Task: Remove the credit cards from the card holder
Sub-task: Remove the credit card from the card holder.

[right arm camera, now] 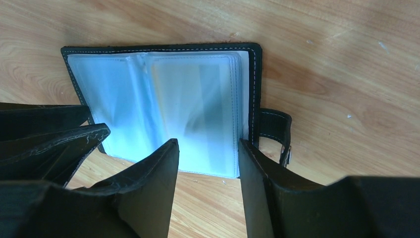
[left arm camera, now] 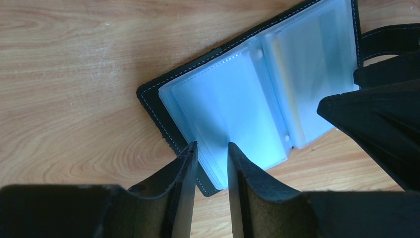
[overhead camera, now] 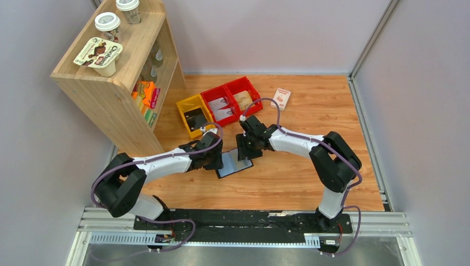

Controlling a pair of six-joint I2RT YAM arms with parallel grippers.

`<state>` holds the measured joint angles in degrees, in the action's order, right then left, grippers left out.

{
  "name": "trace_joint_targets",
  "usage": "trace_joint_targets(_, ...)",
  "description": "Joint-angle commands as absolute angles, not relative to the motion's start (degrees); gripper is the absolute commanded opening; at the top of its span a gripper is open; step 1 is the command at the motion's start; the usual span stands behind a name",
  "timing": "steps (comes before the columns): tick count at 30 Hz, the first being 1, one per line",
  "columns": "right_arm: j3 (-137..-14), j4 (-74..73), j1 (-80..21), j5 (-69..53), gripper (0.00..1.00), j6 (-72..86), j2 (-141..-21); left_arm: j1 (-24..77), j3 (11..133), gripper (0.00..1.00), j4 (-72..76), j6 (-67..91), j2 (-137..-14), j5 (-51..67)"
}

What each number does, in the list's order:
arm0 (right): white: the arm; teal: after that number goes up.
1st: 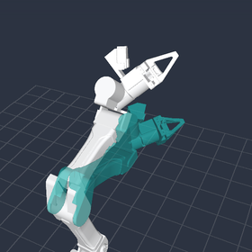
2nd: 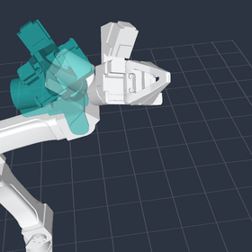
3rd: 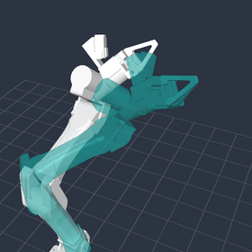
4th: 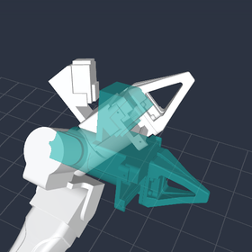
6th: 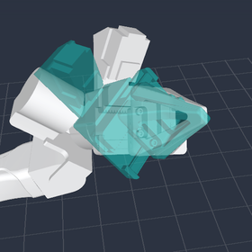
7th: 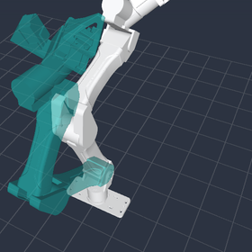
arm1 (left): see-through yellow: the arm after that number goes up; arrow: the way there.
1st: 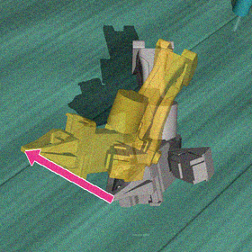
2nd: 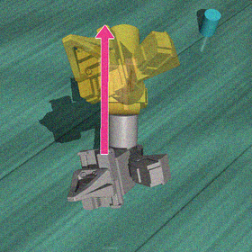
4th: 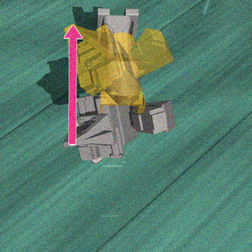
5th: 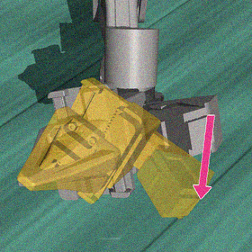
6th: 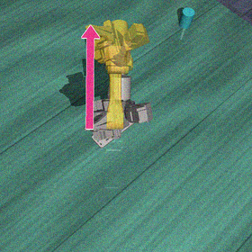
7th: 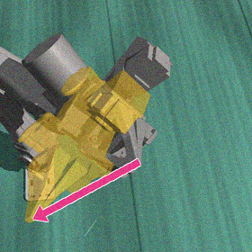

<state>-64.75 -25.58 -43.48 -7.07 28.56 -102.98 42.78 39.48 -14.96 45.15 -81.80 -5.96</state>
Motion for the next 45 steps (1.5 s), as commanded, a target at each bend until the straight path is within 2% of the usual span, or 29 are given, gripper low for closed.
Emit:
trace_joint_targets(1,-66.01,-23.82,-43.86,-8.88,0.50,27.42,-103.27,43.15,39.37,0.36,-12.83,46.41,-82.70,-5.10)
trace_joint_targets(30,-63.72,-17.85,-43.86,-18.98,0.33,28.57,-96.51,43.15,38.58,0.33,-12.48,47.11,-82.35,-5.27)
trace_joint_targets(39,-63.19,-13.71,-43.86,-27.24,0.41,30.41,-98.43,43.07,36.57,0.33,-12.48,49.57,-79.28,-7.55)
trace_joint_targets(45,-63.37,-12.74,-43.86,-29.18,0.42,31.38,-100.81,43.07,32.61,0.34,-12.48,53.43,-71.91,-11.77)
